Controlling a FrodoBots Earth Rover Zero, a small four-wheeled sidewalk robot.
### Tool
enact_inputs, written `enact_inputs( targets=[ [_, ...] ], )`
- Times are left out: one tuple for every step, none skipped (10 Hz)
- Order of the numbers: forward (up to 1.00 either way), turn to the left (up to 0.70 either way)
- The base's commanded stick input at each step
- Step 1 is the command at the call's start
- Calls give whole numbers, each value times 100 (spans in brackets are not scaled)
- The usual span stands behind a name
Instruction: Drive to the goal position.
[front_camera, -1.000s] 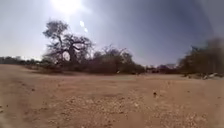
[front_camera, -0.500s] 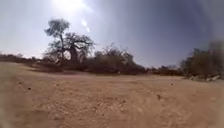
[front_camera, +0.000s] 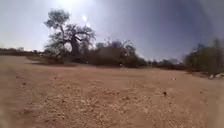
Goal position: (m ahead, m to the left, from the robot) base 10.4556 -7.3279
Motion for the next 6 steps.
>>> enact_inputs(
  targets=[
    [50, 0],
    [50, 0],
    [50, 0],
    [50, 0],
    [50, 0],
    [50, 0]
  ],
)
